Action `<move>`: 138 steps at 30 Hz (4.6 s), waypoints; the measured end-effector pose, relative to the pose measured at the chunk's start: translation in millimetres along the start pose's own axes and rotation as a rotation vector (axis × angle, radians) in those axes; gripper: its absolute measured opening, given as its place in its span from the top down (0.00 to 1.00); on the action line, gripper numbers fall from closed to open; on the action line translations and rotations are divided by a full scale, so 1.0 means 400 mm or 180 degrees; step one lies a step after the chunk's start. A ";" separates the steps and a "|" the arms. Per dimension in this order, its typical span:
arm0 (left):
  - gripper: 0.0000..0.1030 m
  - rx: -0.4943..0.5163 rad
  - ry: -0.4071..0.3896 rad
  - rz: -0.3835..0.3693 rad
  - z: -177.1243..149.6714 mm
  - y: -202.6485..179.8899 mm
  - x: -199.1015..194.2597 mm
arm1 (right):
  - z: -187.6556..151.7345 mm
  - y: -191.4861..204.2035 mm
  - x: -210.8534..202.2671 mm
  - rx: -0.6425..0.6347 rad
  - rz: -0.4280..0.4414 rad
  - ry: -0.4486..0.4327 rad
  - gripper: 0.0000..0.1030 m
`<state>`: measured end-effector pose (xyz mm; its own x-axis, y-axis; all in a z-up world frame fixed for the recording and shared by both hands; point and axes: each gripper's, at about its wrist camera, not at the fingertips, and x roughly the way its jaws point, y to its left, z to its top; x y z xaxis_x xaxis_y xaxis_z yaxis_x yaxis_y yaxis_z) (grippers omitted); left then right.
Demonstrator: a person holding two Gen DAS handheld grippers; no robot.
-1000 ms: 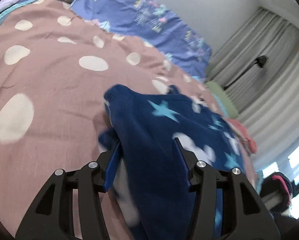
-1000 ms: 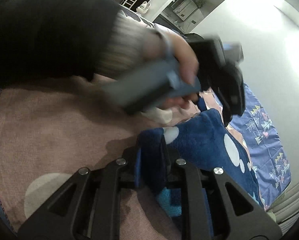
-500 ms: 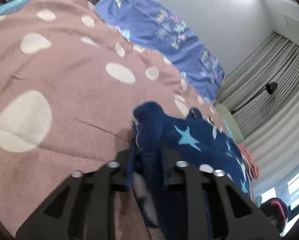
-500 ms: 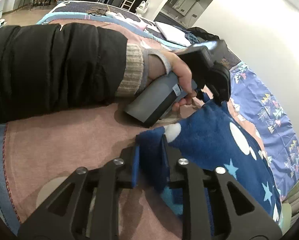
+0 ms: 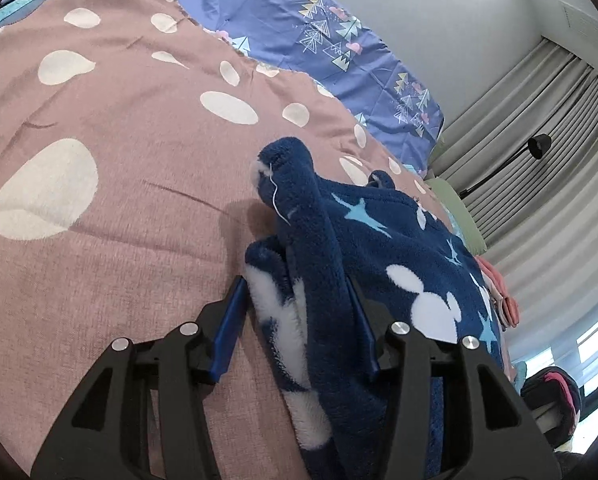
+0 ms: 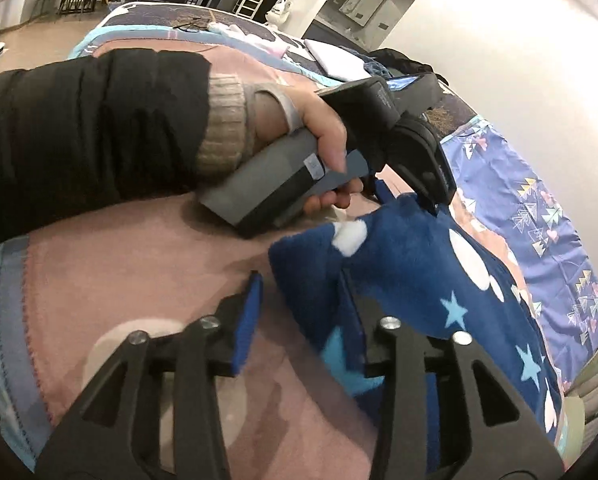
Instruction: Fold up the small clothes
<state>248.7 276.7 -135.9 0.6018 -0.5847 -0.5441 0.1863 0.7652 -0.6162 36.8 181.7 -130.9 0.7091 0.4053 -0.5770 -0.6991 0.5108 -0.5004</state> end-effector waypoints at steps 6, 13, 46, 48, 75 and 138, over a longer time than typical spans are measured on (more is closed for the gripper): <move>0.50 0.0091 -0.0009 0.0106 -0.012 -0.010 0.000 | -0.061 -0.160 -0.099 0.0810 -0.0430 -0.0037 0.61; 0.46 0.0289 -0.0037 0.0371 -0.021 -0.043 0.000 | -0.282 -0.408 -0.096 0.2702 -0.0669 0.0588 0.61; 0.43 0.0326 0.0251 0.0116 -0.053 -0.045 -0.024 | -0.310 -0.425 -0.093 0.2960 -0.0566 0.0580 0.77; 0.43 0.0397 0.0237 0.0158 -0.051 -0.057 -0.029 | -0.313 -0.414 -0.080 0.2915 -0.0647 0.0621 0.77; 0.30 0.0194 0.0177 -0.0030 -0.047 -0.047 -0.019 | -0.279 -0.692 0.154 0.3332 -0.0397 0.1080 0.72; 0.73 -0.0507 0.0047 -0.0337 -0.003 -0.034 0.000 | 0.062 -0.083 -0.028 0.0548 -0.0540 -0.0259 0.85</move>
<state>245.3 266.0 -128.0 0.5736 -0.6646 -0.4789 0.1222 0.6475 -0.7522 54.3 178.9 -91.9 0.8249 0.3589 -0.4367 -0.5484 0.6955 -0.4642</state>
